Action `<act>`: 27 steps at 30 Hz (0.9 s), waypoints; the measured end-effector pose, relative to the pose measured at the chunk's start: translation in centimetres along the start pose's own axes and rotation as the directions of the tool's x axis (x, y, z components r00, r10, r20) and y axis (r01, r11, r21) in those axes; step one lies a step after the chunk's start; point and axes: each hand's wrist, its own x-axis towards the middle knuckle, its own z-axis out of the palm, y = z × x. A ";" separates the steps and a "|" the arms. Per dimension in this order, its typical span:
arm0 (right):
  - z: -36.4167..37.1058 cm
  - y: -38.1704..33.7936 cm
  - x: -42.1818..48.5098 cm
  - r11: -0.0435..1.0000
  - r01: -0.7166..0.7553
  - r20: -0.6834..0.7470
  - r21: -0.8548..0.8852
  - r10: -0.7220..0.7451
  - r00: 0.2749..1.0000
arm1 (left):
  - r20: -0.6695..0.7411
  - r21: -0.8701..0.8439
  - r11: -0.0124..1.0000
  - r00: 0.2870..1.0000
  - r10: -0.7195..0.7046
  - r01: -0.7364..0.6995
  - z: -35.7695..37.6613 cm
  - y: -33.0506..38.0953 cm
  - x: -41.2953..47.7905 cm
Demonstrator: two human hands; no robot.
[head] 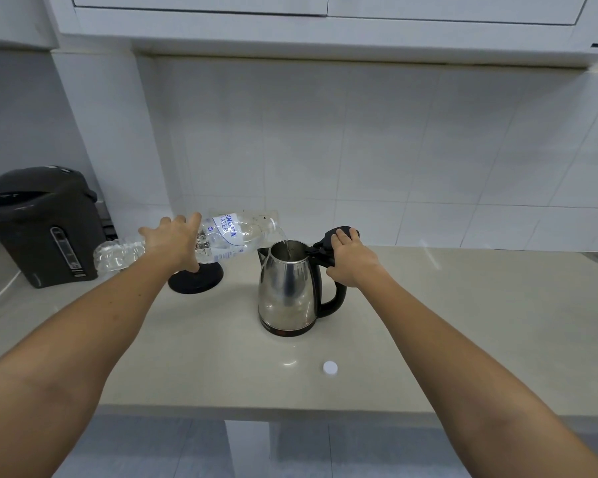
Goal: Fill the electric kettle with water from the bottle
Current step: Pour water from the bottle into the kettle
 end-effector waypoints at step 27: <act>0.0 0.0 -0.1 1.000 0.002 -0.001 -0.008 -0.002 1.000 | -0.007 -0.002 1.000 1.000 0.003 -0.003 -0.4 -0.2 -0.1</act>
